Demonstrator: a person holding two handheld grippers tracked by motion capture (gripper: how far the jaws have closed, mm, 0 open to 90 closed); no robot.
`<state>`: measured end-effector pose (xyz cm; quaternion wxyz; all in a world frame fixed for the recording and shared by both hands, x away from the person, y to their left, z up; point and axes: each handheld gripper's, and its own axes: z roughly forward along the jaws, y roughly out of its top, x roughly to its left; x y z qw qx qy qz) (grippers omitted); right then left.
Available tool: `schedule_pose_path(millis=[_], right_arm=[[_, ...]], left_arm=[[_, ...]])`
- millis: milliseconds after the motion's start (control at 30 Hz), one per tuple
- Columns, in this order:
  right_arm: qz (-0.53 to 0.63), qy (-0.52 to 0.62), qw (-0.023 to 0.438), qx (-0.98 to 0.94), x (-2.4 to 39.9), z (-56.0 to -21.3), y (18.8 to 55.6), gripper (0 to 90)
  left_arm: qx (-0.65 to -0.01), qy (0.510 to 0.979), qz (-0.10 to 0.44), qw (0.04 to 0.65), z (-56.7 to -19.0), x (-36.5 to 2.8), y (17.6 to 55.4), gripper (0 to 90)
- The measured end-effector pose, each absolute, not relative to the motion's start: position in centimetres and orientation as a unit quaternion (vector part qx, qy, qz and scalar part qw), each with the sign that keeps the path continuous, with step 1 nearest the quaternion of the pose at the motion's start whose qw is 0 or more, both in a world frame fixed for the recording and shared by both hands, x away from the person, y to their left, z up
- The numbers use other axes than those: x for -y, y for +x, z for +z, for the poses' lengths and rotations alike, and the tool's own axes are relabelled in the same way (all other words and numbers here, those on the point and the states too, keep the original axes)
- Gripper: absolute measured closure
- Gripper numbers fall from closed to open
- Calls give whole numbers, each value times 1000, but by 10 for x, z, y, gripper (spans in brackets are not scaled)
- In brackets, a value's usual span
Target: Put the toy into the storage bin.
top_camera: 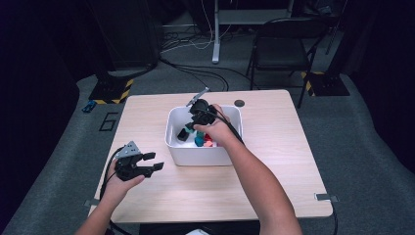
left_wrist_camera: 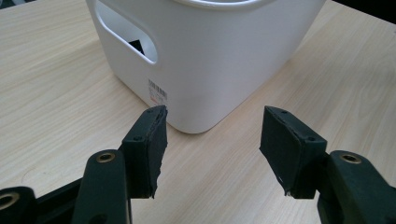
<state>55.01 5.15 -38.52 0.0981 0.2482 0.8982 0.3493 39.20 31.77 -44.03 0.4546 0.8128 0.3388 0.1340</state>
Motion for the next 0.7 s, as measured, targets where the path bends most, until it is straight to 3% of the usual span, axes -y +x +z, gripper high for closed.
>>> schedule_pose_path(millis=[700], right_arm=[[371,242,119,-889,-7,-352,524,421]], left_arm=[[-353,808,134,452,-444,-322,396,408]])
